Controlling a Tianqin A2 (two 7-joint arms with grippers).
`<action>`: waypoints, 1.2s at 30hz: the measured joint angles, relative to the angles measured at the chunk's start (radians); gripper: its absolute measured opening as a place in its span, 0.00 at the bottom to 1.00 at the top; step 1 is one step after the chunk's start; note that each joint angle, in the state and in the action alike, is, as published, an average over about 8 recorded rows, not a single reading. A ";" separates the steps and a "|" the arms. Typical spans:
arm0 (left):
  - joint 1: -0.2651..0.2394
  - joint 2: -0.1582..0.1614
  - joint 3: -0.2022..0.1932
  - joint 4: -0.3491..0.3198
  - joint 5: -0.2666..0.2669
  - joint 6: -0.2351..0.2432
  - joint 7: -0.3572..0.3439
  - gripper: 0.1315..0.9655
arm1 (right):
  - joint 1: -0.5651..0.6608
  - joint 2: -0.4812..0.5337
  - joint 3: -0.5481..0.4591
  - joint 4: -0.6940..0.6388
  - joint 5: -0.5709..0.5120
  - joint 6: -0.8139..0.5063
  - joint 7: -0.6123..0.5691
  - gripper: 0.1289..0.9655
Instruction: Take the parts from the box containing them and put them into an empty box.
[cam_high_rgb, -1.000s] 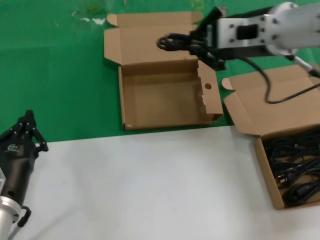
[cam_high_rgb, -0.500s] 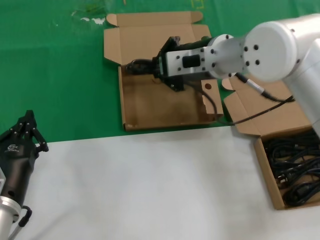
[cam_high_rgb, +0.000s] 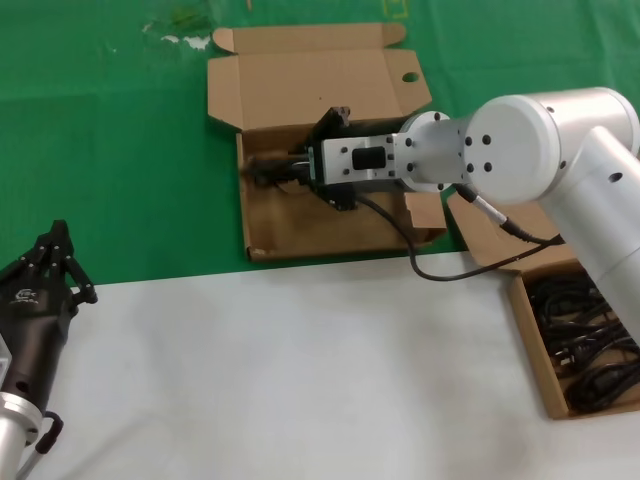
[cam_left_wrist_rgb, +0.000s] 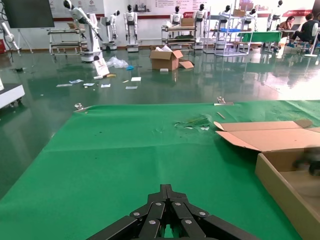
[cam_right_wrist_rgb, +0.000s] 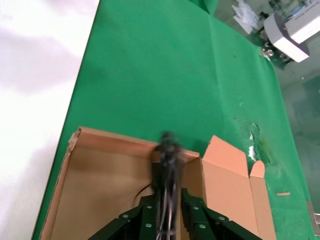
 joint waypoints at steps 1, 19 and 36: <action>0.000 0.000 0.000 0.000 0.000 0.000 0.000 0.01 | -0.004 0.002 0.003 0.006 0.002 0.000 0.004 0.10; 0.000 0.000 0.000 0.000 0.000 0.000 0.000 0.01 | -0.217 0.121 0.212 0.438 0.064 0.029 0.228 0.28; 0.000 0.000 0.000 0.000 0.000 0.000 0.000 0.01 | -0.332 0.119 0.293 0.518 0.116 0.103 0.270 0.63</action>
